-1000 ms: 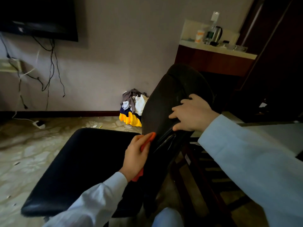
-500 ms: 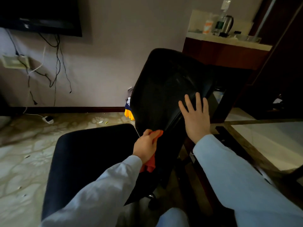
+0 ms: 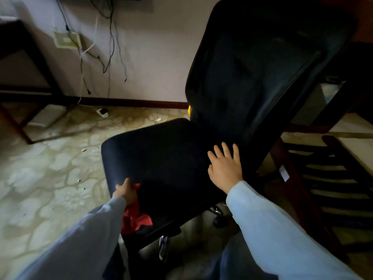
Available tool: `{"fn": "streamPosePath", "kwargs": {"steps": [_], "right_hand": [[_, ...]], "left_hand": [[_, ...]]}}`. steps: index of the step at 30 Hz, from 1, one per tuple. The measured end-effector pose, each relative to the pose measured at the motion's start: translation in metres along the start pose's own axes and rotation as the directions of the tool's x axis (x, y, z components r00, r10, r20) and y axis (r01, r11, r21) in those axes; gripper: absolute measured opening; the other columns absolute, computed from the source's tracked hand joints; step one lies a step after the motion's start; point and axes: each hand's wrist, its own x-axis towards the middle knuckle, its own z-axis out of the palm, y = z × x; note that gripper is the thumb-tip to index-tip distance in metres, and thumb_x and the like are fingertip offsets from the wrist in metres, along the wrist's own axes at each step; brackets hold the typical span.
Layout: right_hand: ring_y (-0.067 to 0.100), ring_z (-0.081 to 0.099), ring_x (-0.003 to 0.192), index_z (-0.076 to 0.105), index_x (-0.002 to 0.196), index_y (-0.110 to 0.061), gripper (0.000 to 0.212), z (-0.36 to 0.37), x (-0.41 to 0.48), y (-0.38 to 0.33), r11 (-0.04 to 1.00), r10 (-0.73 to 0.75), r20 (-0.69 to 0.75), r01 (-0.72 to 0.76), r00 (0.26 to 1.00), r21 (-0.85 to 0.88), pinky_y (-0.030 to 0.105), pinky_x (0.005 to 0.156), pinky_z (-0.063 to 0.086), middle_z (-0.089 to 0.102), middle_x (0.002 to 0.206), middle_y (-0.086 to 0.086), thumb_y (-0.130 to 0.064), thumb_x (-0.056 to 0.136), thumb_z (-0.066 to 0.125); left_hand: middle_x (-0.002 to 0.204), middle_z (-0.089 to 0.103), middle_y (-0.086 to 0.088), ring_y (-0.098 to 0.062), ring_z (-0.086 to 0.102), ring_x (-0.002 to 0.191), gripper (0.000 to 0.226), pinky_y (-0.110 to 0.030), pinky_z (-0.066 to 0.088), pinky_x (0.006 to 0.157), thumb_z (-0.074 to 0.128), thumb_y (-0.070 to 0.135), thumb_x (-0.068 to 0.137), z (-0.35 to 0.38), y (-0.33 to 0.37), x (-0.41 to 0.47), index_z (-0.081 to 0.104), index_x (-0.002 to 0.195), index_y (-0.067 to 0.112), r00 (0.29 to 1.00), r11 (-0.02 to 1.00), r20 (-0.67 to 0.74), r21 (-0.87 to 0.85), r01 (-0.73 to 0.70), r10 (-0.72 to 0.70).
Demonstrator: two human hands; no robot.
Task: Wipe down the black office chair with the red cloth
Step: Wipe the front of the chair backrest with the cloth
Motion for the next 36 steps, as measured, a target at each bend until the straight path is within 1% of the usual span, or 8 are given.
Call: {"fn": "streamPosePath", "kwargs": {"steps": [6,10,14,17,22,27,30,36], "right_hand": [[0.027,0.005,0.145,0.025,0.147,-0.022,0.05,0.048,0.003,-0.041,0.997,-0.06,0.191,0.048,0.98,0.066,0.049,0.116,-0.002,0.018,0.156,0.004,-0.031,0.099,0.035],[0.026,0.006,0.145,0.024,0.147,-0.024,0.05,0.074,0.002,-0.059,0.994,-0.095,0.3,0.071,0.949,0.088,0.048,0.116,0.0,0.017,0.157,0.003,-0.031,0.099,0.034],[0.025,0.006,0.145,0.023,0.148,-0.024,0.05,0.092,-0.001,-0.072,0.986,-0.148,0.348,0.111,0.926,0.124,0.047,0.116,0.001,0.015,0.157,0.002,-0.03,0.099,0.033],[0.025,0.006,0.145,0.023,0.148,-0.024,0.05,0.1,-0.006,-0.079,0.982,-0.169,0.382,0.12,0.909,0.149,0.047,0.116,0.001,0.015,0.157,0.002,-0.03,0.099,0.032],[0.024,0.006,0.145,0.023,0.148,-0.025,0.05,0.106,-0.016,-0.08,0.981,-0.168,0.401,0.113,0.901,0.157,0.045,0.116,0.001,0.015,0.157,0.001,-0.031,0.099,0.032],[0.024,0.007,0.145,0.023,0.148,-0.025,0.05,0.104,-0.029,-0.071,0.983,-0.138,0.416,0.072,0.899,0.17,0.045,0.117,0.002,0.016,0.157,0.001,-0.033,0.099,0.032],[0.025,0.007,0.145,0.022,0.148,-0.024,0.051,0.104,-0.038,-0.073,0.979,-0.138,0.452,0.053,0.881,0.196,0.044,0.117,0.002,0.014,0.157,0.001,-0.032,0.099,0.032],[0.024,0.01,0.144,0.022,0.148,-0.025,0.051,0.107,-0.042,-0.09,0.959,-0.193,0.464,0.067,0.865,0.275,0.043,0.116,0.006,0.016,0.157,0.0,-0.031,0.099,0.033]], "left_hand": [[0.133,0.05,-0.021,-0.037,0.049,0.121,0.05,-0.039,0.034,0.103,0.042,0.039,0.095,0.032,-0.046,0.015,0.042,0.136,0.01,0.997,0.985,0.069,-0.171,0.03,-0.018],[0.151,0.03,-0.016,-0.037,0.031,0.136,0.055,-0.037,0.025,0.111,0.036,0.04,0.098,0.046,-0.05,0.013,0.028,0.145,0.013,0.994,0.997,0.099,-0.05,0.056,-0.051],[0.152,0.028,-0.014,-0.036,0.033,0.136,0.061,-0.041,0.024,0.112,0.03,0.043,0.098,0.058,-0.043,-0.003,0.012,0.15,0.018,0.987,0.998,0.149,-0.01,0.056,-0.053],[0.142,0.043,-0.018,-0.035,0.043,0.129,0.064,-0.039,0.034,0.107,0.042,0.039,0.096,0.071,-0.032,-0.025,0.018,0.148,0.01,0.981,0.993,0.179,-0.078,0.093,-0.078],[0.137,0.051,-0.012,-0.029,0.048,0.126,0.066,-0.031,0.038,0.101,0.049,0.036,0.093,0.104,-0.003,-0.073,0.019,0.149,0.02,0.967,0.995,0.256,-0.096,0.018,0.007],[0.127,0.052,0.01,-0.009,0.049,0.121,0.046,-0.016,0.032,0.102,0.053,0.02,0.092,0.11,0.023,-0.086,0.043,0.137,0.026,0.896,0.962,0.395,-0.249,-0.109,0.203],[0.138,0.05,0.005,-0.014,0.048,0.125,0.052,-0.024,0.035,0.106,0.053,0.024,0.09,0.1,0.023,-0.077,0.04,0.141,0.025,0.922,0.959,0.319,-0.245,-0.146,0.222],[0.125,0.06,-0.001,-0.02,0.056,0.115,0.044,-0.033,0.043,0.1,0.054,0.036,0.09,0.075,0.001,-0.077,0.049,0.133,0.028,0.967,0.933,0.193,-0.349,-0.09,0.166]]}}
